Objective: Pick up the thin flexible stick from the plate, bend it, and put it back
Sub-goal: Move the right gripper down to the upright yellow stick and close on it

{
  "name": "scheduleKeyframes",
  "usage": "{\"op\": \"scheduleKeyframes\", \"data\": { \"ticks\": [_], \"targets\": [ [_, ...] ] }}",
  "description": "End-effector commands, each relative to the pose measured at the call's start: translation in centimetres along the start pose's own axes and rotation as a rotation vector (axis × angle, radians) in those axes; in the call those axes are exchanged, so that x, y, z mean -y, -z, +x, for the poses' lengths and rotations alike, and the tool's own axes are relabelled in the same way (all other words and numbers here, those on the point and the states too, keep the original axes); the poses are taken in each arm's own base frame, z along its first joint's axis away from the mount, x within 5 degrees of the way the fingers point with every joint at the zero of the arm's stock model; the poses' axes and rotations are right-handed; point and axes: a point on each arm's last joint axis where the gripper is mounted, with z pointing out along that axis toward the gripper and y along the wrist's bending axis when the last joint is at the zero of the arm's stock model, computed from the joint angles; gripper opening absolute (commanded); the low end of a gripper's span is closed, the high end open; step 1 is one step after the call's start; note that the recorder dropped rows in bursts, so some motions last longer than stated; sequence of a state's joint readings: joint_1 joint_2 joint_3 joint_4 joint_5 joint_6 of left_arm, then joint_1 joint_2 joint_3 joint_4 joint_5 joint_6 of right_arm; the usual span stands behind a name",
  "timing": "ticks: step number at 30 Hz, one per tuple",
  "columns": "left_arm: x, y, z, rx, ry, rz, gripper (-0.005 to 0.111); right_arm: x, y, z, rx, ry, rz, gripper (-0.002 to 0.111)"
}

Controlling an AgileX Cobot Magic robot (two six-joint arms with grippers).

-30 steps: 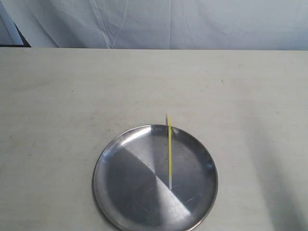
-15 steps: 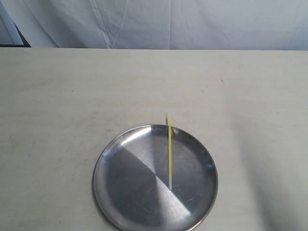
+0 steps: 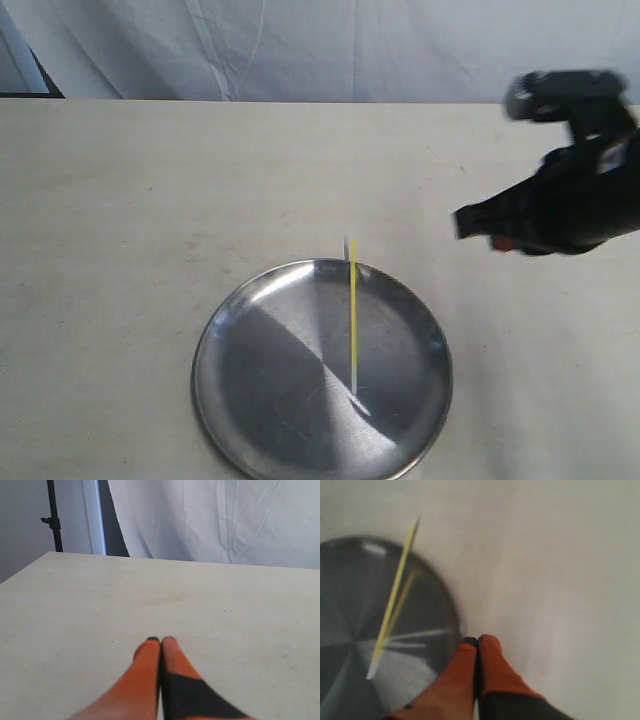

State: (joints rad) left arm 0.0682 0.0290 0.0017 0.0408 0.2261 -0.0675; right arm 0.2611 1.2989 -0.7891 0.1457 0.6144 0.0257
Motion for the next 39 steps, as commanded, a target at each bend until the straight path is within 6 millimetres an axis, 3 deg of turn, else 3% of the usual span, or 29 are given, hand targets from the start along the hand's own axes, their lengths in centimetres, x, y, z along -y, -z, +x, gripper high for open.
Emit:
{"op": "scheduleKeyframes", "data": {
  "ticks": [1, 4, 9, 18, 23, 29, 39],
  "targets": [
    [0.0, 0.0, -0.2, 0.017, -0.005, 0.003, 0.000, -5.5, -4.8, 0.7, -0.085, 0.068, -0.114, 0.000],
    [0.0, 0.0, -0.2, 0.017, -0.005, 0.003, 0.000, -7.7, -6.6, 1.4, -0.080, 0.049, -0.139, 0.000],
    [0.0, 0.0, -0.2, 0.017, -0.005, 0.003, 0.000, -9.9, -7.9, 2.0, -0.098, 0.153, -0.152, 0.006],
    [0.0, 0.0, -0.2, 0.017, -0.005, 0.003, 0.000, -10.1, -10.3, 2.7, -0.176, 0.155, -0.121, 0.036],
    [0.0, 0.0, -0.2, 0.017, -0.005, 0.003, 0.000, -9.9, -12.1, 3.2, -0.217, 0.176, -0.095, 0.037],
    [0.0, 0.1, -0.2, 0.019, -0.005, 0.003, 0.000, -10.4, -13.4, 2.6, -0.239, 0.191, -0.084, 0.037],
    [0.0, 0.2, -0.3, 0.035, -0.005, 0.003, 0.000, -10.1, -14.3, 2.4, -0.264, 0.192, -0.023, 0.037]
  ]
}}
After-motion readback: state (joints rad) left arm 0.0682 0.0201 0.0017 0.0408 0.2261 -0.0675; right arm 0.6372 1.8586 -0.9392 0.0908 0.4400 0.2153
